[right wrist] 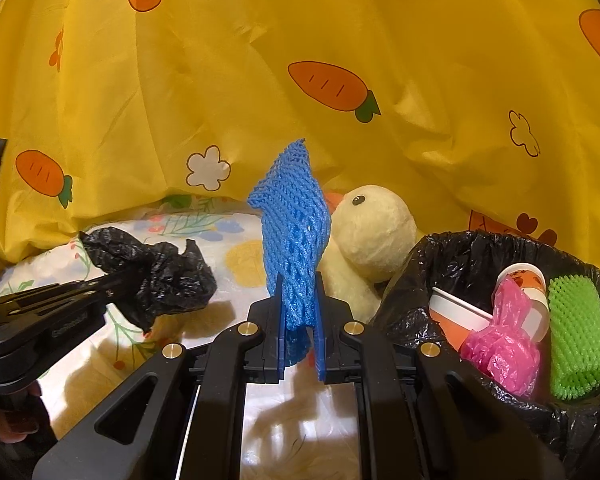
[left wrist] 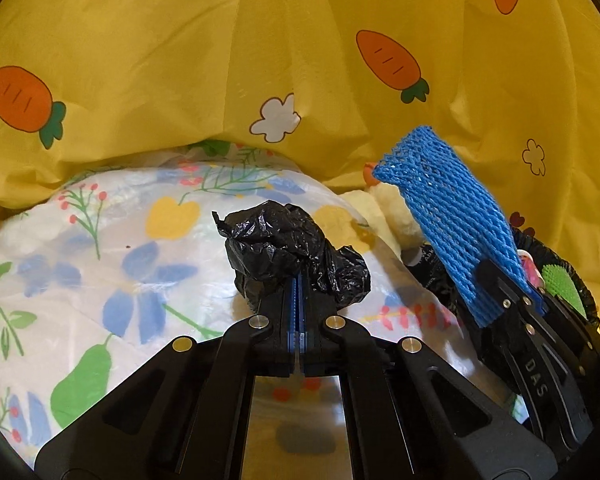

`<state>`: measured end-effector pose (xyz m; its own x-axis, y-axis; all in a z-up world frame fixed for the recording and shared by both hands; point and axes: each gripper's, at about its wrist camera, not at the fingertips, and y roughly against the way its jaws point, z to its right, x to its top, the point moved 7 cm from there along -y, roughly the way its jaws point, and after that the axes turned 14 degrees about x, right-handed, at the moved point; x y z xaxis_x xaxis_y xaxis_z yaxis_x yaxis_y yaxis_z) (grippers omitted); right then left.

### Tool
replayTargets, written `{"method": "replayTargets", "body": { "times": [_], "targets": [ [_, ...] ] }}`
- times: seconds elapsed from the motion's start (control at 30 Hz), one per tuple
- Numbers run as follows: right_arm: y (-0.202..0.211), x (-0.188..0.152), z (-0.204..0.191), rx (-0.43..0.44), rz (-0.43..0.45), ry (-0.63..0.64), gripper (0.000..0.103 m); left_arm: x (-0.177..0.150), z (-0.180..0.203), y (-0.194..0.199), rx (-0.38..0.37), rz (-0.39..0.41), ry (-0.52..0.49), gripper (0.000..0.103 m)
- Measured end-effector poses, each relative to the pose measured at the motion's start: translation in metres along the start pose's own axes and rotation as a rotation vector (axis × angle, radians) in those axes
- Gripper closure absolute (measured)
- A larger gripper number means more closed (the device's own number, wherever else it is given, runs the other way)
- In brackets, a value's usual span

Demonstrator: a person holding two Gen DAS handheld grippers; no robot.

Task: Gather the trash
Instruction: 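Carry the blue mesh sleeve and black bag over the trash bin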

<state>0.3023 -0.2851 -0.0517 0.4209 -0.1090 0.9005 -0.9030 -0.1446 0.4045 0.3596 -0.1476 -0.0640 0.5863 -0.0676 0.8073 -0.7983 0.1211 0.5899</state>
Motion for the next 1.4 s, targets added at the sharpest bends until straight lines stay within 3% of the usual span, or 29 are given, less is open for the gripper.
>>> {"method": "replayTargets", "body": {
  "times": [0.13,0.43,0.57,0.7,1.03,1.4],
  "targets": [
    [0.002,-0.001,-0.01,0.034,-0.006,0.028,0.091,-0.007,-0.017,0.029,0.019,0.036,-0.004,0.103],
    [0.045,-0.005,-0.045,0.23,-0.033,-0.012,0.091,-0.015,-0.041,0.099,0.082,0.131,0.012,0.103],
    [0.07,-0.007,-0.056,0.274,-0.034,-0.001,0.091,-0.021,-0.039,0.121,0.128,0.16,-0.002,0.103],
    [0.097,-0.01,-0.06,0.288,-0.027,0.019,0.091,-0.028,-0.032,0.142,0.126,0.18,0.001,0.103],
    [0.134,-0.011,-0.036,0.23,-0.009,0.039,0.091,-0.026,0.009,0.172,0.066,0.214,-0.02,0.103],
    [0.152,0.001,0.022,0.088,0.039,0.025,0.091,-0.01,0.076,0.162,-0.061,0.219,-0.062,0.103]
  ]
}}
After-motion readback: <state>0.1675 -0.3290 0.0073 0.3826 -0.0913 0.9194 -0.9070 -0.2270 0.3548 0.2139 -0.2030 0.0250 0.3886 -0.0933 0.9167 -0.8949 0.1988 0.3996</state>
